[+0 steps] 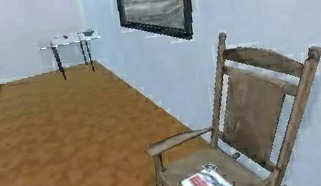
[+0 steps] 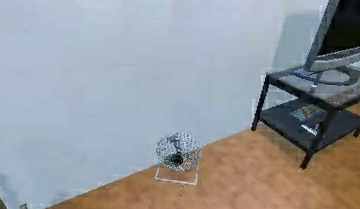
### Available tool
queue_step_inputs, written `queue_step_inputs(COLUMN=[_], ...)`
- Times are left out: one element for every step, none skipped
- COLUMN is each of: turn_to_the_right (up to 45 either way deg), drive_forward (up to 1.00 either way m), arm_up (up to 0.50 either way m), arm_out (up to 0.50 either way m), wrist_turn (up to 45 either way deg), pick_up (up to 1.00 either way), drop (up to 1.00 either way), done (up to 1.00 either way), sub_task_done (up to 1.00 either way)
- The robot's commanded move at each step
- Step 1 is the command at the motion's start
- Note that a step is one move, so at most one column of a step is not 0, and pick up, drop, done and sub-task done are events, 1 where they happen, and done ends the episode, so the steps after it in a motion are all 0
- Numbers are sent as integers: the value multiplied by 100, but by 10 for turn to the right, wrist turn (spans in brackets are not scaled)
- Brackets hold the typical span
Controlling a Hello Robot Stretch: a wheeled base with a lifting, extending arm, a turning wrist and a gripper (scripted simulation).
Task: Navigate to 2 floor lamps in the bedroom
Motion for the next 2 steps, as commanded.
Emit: queue_step_inputs(turn_to_the_right=[-450, -450], drive_forward=[0, 0], arm_up=[0, 0], arm_out=[0, 0], wrist_turn=[0, 0], pick_up=[0, 0], drop=[0, 0], done=[0, 0], sub_task_done=[0, 0])
